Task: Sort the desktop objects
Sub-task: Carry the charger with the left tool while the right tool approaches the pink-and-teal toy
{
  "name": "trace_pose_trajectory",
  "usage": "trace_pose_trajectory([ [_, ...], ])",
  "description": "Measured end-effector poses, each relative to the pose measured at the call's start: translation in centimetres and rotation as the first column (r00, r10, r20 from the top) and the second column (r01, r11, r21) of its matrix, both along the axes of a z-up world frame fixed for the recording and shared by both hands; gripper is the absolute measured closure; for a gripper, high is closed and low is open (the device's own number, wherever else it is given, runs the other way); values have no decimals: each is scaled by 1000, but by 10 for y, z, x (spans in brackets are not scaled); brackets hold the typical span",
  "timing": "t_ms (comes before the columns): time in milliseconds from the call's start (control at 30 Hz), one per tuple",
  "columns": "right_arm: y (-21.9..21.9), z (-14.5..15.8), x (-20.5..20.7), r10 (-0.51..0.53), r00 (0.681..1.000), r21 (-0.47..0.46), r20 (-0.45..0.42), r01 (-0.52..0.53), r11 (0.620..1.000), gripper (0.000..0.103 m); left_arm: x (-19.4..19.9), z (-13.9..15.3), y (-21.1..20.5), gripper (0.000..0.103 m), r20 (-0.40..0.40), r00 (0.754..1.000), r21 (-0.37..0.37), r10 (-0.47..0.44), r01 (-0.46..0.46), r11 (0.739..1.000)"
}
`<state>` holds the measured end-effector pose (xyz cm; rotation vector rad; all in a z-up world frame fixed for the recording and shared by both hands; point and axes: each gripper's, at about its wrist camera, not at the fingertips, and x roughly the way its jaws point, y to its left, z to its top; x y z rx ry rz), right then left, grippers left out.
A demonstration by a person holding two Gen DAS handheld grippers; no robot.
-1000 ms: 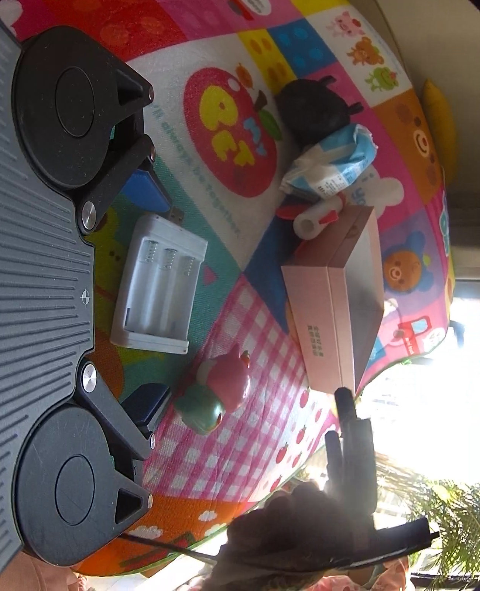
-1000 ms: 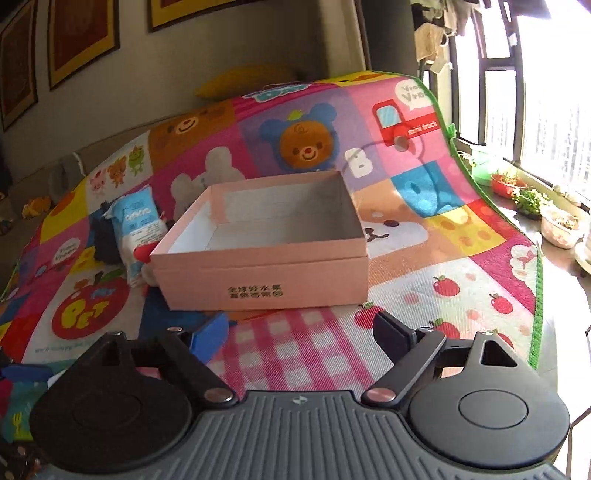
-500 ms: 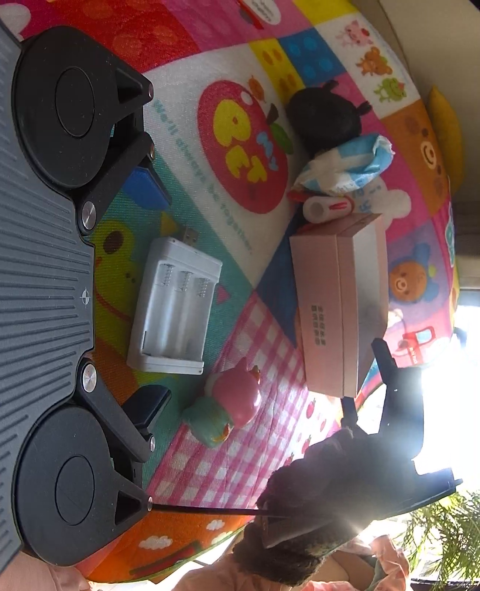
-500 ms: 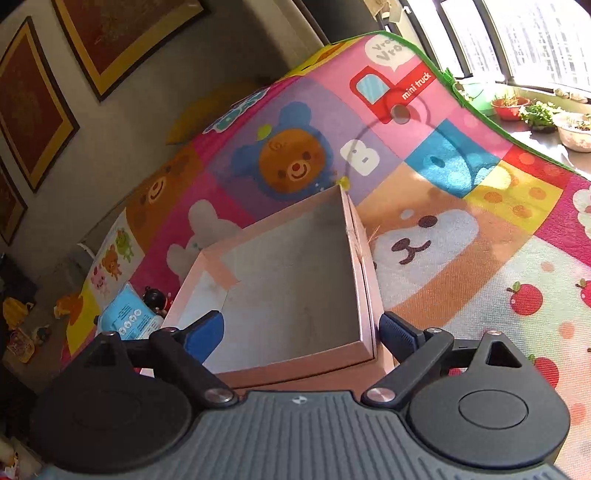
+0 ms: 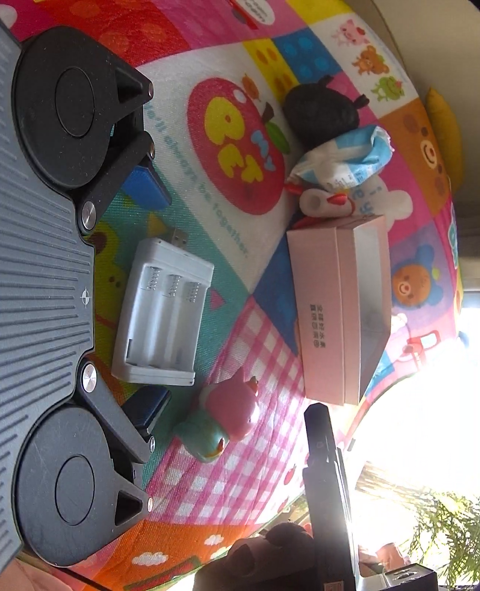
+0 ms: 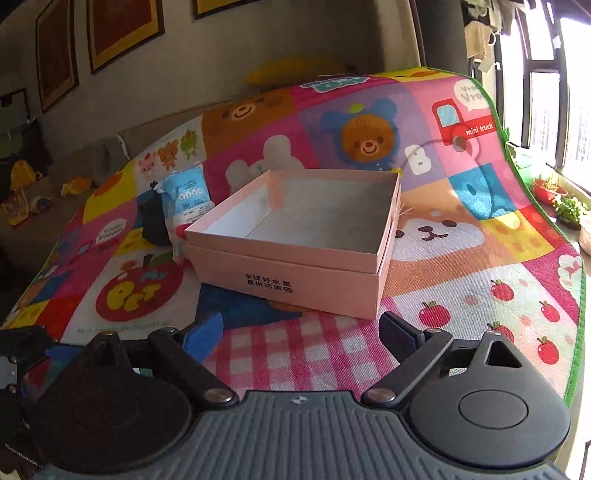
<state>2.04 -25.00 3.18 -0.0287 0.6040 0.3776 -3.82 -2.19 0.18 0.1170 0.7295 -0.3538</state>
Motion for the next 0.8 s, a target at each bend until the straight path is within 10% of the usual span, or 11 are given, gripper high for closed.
trace_pose_trajectory([
  [133, 14, -9, 13, -92, 992, -174, 89, 107, 979, 11, -1, 1, 0, 0, 9, 1000, -1, 1, -1, 1000],
  [500, -9, -22, 76, -308, 946, -218, 102, 324, 921, 10, -8, 2, 8, 0, 6, 1000, -8, -12, 12, 1000],
  [800, 0, -10, 2, -74, 997, -98, 14, 75, 992, 9, -12, -1, -2, 0, 13, 996, 36, -89, 88, 995],
])
